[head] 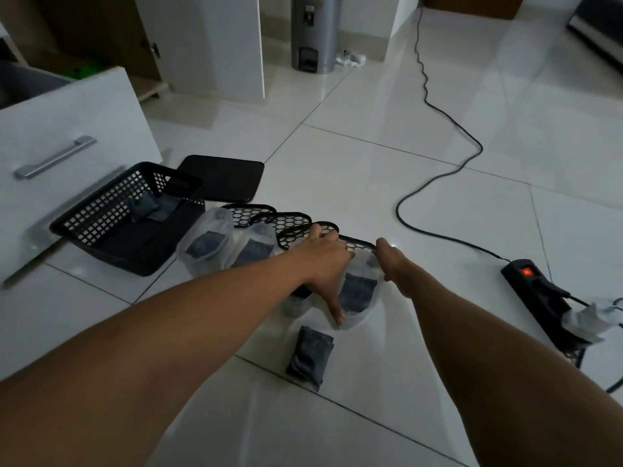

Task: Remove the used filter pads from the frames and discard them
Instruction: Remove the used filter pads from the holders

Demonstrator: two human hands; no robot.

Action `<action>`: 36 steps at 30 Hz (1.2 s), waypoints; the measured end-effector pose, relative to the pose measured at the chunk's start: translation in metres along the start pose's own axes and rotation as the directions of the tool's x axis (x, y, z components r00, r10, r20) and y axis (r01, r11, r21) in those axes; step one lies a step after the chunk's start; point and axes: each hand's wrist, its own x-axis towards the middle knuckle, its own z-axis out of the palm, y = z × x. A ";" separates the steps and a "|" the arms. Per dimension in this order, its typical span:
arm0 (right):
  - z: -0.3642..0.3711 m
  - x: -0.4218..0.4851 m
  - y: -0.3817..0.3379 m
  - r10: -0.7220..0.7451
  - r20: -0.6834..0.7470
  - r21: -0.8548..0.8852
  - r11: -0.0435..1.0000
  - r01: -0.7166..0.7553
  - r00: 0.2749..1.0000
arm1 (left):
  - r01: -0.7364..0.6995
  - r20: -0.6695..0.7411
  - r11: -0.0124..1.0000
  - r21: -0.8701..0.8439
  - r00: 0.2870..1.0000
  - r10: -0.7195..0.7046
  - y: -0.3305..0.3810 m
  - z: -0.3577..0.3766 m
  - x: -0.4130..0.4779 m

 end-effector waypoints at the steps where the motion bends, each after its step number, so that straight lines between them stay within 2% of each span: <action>1: -0.002 -0.002 0.002 0.003 -0.025 -0.044 0.999 -0.004 1.000 | 0.003 0.000 1.000 -0.006 1.000 -0.003 0.000 0.000 0.000; 4: -0.013 -0.005 0.024 0.010 -0.061 -0.268 0.963 -0.026 0.998 | 0.015 0.011 0.999 -0.052 1.000 -0.014 0.001 -0.002 0.002; 7: -0.019 -0.026 0.062 0.106 -0.196 -0.492 0.849 -0.191 0.975 | 0.023 0.026 0.997 -0.069 0.999 -0.021 0.006 -0.005 0.005; 9: -0.016 -0.050 0.084 0.066 -0.265 -0.589 0.779 -0.216 0.962 | 0.032 0.034 0.996 -0.078 0.999 -0.029 0.007 -0.008 0.008; 11: -0.010 -0.072 0.104 0.000 -0.301 -0.646 0.736 -0.204 0.954 | 0.035 0.049 0.996 -0.082 0.998 -0.031 0.008 -0.011 0.011; 15: 0.001 -0.096 0.125 -0.101 -0.336 -0.666 0.729 -0.160 0.936 | 0.033 0.056 0.997 -0.064 0.998 -0.030 0.013 -0.012 0.016; 18: 0.001 -0.102 0.123 -0.271 -0.393 -0.686 0.723 -0.084 0.878 | 0.047 0.053 0.996 -0.076 0.998 -0.043 0.012 -0.010 0.015; 20: -0.009 -0.106 0.111 -0.301 -0.471 -0.638 0.765 -0.085 0.829 | 0.055 0.041 0.994 -0.098 0.998 -0.051 0.011 -0.007 0.014; 22: -0.020 -0.110 0.092 -0.237 -0.588 -0.477 0.874 -0.095 0.773 | 0.059 0.034 0.990 -0.130 0.998 -0.056 0.012 -0.006 0.010; 24: -0.028 -0.112 0.070 -0.093 -0.729 -0.133 0.991 -0.006 0.678 | 0.070 0.018 0.983 -0.172 0.998 -0.068 0.011 -0.003 0.006; 26: -0.033 -0.109 0.050 0.073 -0.762 0.222 0.963 0.154 0.643 | 0.076 -0.005 0.976 -0.206 0.997 -0.078 0.013 -0.001 0.002; 28: -0.030 -0.107 0.037 0.125 -0.695 0.388 0.894 0.223 0.708 | 0.067 -0.016 0.969 -0.236 0.997 -0.073 0.013 -0.001 0.000; 31: -0.012 -0.105 0.030 0.093 -0.530 0.464 0.864 0.197 0.843 | 0.070 -0.044 0.952 -0.297 0.995 -0.087 0.010 0.004 -0.006; 36: 0.011 -0.098 0.043 0.098 -0.436 0.371 0.925 0.079 0.895 | 0.053 -0.061 0.948 -0.315 0.995 -0.076 0.006 0.012 -0.004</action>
